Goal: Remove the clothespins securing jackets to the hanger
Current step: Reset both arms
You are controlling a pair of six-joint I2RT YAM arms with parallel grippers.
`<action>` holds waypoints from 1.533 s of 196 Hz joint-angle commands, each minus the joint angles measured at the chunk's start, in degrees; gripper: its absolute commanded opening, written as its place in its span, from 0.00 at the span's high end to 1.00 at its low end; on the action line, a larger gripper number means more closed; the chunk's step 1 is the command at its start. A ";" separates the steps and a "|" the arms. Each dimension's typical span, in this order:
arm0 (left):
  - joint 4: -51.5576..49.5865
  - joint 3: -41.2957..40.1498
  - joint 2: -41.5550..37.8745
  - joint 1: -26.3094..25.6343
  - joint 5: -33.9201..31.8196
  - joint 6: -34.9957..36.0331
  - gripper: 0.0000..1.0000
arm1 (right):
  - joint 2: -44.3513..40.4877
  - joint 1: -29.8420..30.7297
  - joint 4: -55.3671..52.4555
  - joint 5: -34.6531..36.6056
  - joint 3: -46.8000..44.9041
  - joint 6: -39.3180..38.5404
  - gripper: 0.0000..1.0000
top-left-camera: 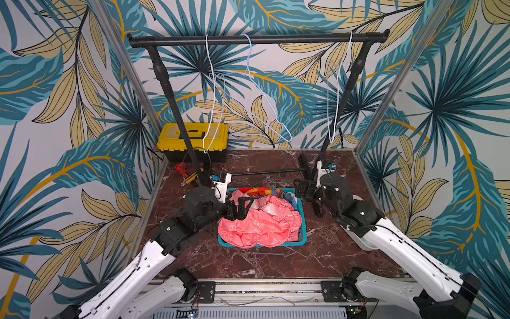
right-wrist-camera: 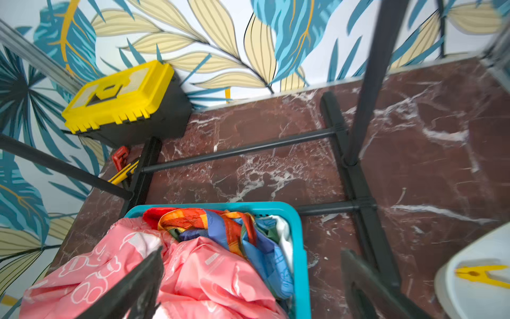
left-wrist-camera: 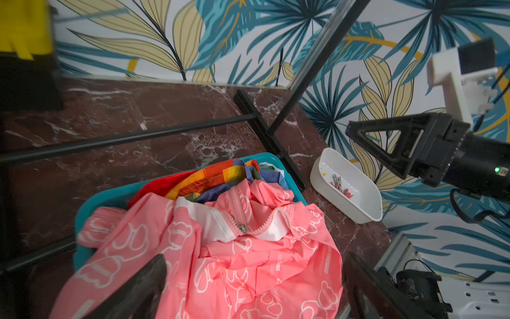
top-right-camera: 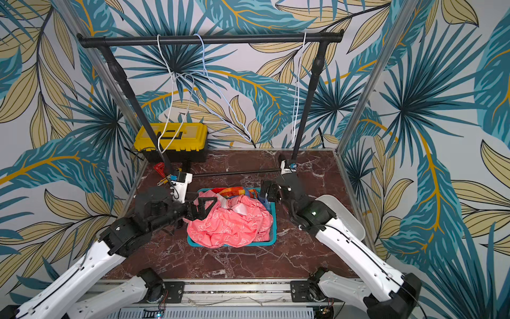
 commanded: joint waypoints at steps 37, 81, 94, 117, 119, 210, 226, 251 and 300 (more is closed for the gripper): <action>3.83 -5.94 -9.59 2.91 -39.88 12.45 0.00 | -12.10 -4.23 5.29 30.01 -13.17 -9.22 0.00; 8.87 -9.23 0.32 20.25 -41.67 6.45 0.00 | -12.31 -15.09 26.23 28.51 -27.17 -14.11 0.00; 11.13 -10.75 3.92 22.53 -44.33 4.66 0.00 | -11.83 -18.70 32.39 30.04 -31.51 -14.20 0.00; 17.96 -13.76 12.91 25.74 -43.57 3.88 0.00 | -10.20 -27.38 32.55 25.71 -32.91 -10.39 0.00; 18.42 -13.94 13.87 26.11 -43.40 3.65 0.00 | -10.03 -28.01 33.02 25.30 -33.17 -10.38 0.00; 49.38 -24.19 31.79 35.39 -38.24 11.90 0.00 | 6.57 -35.39 56.84 20.16 -41.67 -16.10 0.00; 60.40 -28.52 32.81 35.39 -34.25 14.68 0.00 | 10.77 -35.39 61.42 18.93 -41.14 -16.76 0.00; 71.22 -32.81 34.32 35.44 -32.53 14.85 0.00 | 17.89 -35.39 64.81 19.53 -38.68 -15.25 0.00; 77.48 -33.37 39.05 35.33 -15.71 23.19 0.01 | 21.66 -35.39 67.61 9.34 -37.21 -20.25 0.01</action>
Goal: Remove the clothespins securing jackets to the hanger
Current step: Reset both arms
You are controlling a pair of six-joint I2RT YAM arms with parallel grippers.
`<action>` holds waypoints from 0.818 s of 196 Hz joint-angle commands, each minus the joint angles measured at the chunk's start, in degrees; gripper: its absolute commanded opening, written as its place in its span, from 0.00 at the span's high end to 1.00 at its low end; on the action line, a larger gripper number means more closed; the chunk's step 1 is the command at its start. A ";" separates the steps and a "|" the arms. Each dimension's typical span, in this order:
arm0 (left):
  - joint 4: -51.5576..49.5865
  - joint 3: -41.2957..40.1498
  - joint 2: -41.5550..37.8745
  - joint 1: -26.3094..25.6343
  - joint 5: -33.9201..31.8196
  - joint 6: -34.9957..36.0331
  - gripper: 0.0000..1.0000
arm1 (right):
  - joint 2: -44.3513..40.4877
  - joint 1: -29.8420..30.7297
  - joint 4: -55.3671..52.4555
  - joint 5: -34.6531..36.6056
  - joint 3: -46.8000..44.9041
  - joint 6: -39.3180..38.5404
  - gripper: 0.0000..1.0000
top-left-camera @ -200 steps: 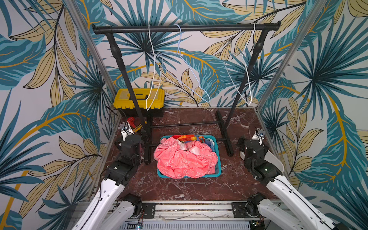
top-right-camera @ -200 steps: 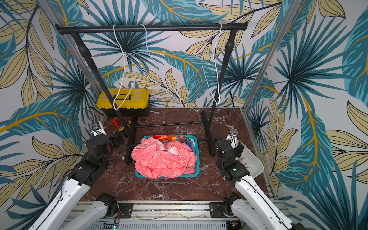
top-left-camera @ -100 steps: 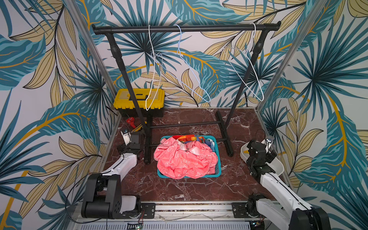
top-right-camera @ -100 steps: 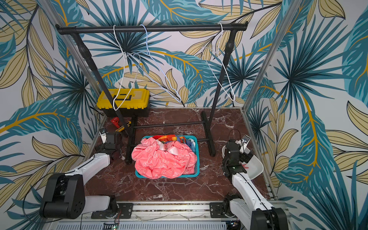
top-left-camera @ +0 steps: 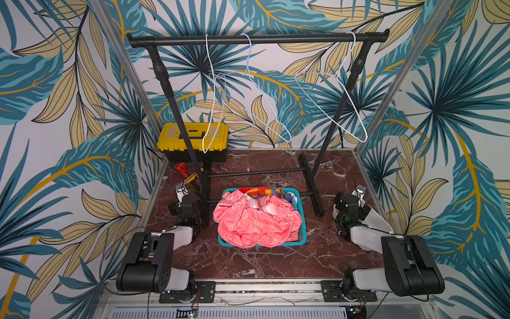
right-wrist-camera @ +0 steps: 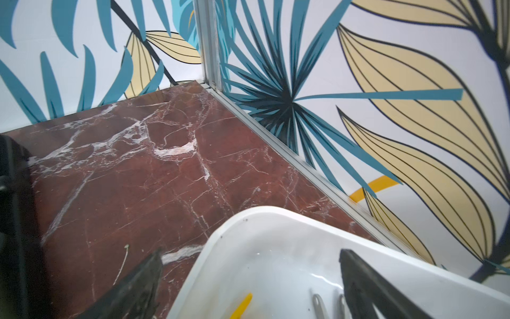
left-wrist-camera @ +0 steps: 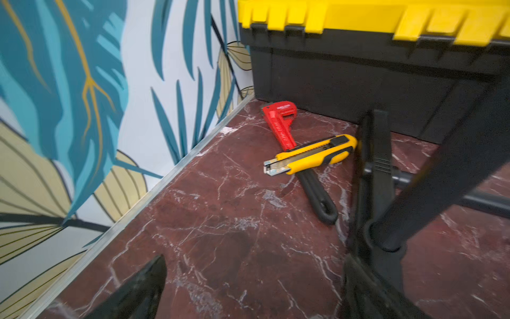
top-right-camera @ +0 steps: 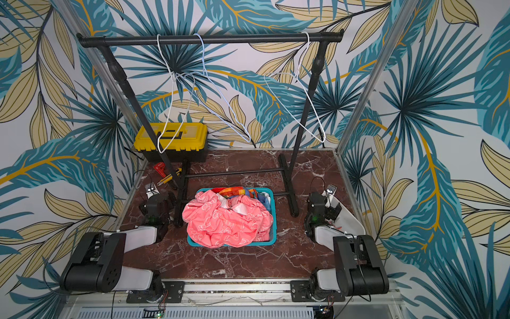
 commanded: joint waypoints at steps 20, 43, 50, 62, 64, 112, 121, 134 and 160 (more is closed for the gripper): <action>14.82 -0.55 6.31 -0.89 11.21 8.00 0.01 | 0.89 -0.12 7.36 -12.61 -0.35 -5.53 0.00; 16.61 -2.78 4.98 -0.94 10.57 7.29 0.00 | 6.27 -0.12 17.68 -18.05 -2.66 -9.07 0.01; 16.67 -2.78 4.97 -0.90 10.57 7.25 0.00 | 8.10 0.09 19.80 -18.16 -2.49 -10.33 0.00; 16.67 -2.78 4.98 -0.90 10.63 7.30 0.01 | 5.45 0.23 12.79 -18.02 -1.36 -8.54 0.01; 16.66 -2.78 5.00 -0.92 10.60 7.30 0.01 | 5.03 0.24 11.42 -18.08 -1.01 -8.08 0.01; 15.39 -0.05 7.39 -0.65 11.01 8.12 0.00 | 6.39 -0.03 13.23 -17.79 -0.66 -8.65 0.00; 15.41 -0.07 7.39 -0.64 11.00 8.09 0.00 | 6.33 -0.03 13.39 -17.78 -0.76 -8.65 0.01; 15.34 -0.05 7.31 -0.63 11.00 8.13 0.00 | 6.06 -0.03 13.29 -17.87 -0.92 -8.71 0.01; 15.34 -0.14 7.30 -0.63 11.00 8.05 0.00 | 6.04 -0.03 13.24 -17.77 -0.88 -8.62 0.00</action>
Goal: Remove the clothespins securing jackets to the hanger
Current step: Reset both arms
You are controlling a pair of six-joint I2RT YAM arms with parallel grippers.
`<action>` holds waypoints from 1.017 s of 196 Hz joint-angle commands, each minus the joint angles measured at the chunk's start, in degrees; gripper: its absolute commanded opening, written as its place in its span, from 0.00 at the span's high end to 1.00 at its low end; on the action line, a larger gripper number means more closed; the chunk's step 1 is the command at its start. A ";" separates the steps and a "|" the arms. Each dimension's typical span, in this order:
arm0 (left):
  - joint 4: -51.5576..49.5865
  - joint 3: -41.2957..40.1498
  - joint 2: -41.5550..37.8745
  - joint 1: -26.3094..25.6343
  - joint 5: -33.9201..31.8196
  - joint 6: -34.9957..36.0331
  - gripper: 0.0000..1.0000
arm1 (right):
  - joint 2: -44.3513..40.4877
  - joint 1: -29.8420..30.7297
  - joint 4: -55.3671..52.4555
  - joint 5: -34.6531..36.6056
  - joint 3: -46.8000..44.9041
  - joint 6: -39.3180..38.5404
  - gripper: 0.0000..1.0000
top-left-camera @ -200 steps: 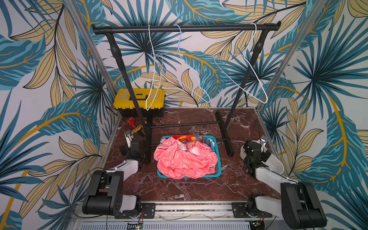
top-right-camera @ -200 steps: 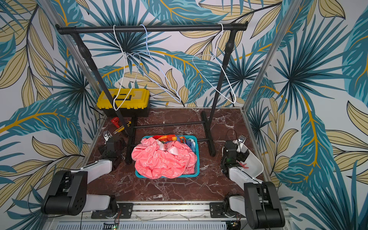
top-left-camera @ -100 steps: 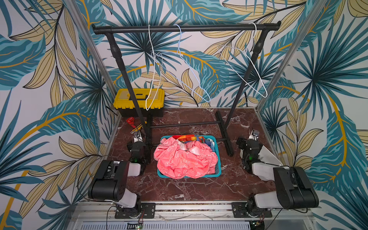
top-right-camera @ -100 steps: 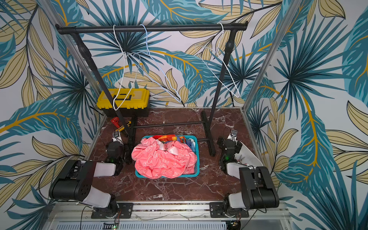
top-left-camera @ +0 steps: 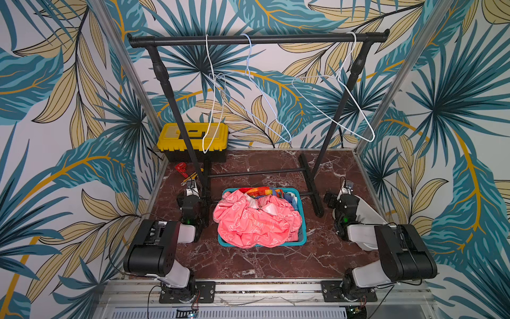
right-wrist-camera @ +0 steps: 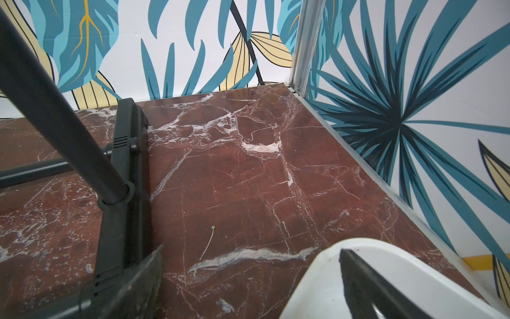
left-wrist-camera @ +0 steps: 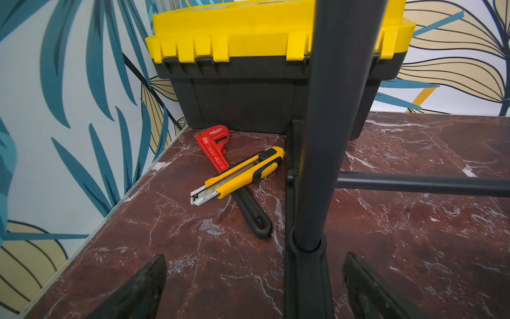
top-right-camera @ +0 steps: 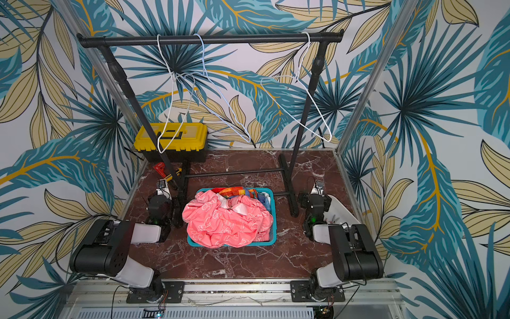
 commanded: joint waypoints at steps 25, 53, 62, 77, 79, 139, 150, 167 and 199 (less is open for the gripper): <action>0.96 0.69 0.15 0.20 0.45 0.56 0.00 | -0.27 -0.03 0.98 -0.31 0.11 -0.69 0.00; 0.95 0.69 0.15 0.20 0.45 0.55 0.01 | -0.19 -0.03 0.86 -0.27 0.11 -0.73 0.00; 0.91 0.71 0.15 0.20 0.45 0.55 0.00 | -0.15 -0.02 0.89 -0.31 0.14 -0.72 0.00; 0.91 0.69 0.15 0.15 0.45 0.60 0.00 | -0.20 -0.02 0.76 -0.36 0.21 -0.71 0.00; 0.93 0.69 0.15 0.16 0.45 0.56 0.01 | -0.17 0.00 0.79 -0.39 0.23 -0.69 0.01; 0.98 0.52 -0.02 0.04 0.97 0.87 0.01 | -0.11 -0.03 0.71 -0.38 0.24 -0.66 0.00; 0.95 0.52 -0.03 0.06 0.98 0.90 0.00 | -0.10 -0.03 0.66 -0.40 0.33 -0.74 0.00; 0.94 0.52 -0.03 0.11 0.98 0.94 0.01 | -0.11 -0.03 0.62 -0.39 0.32 -0.69 0.00; 0.98 0.52 -0.01 0.09 0.98 0.90 0.00 | -0.11 -0.03 0.62 -0.43 0.32 -0.75 0.00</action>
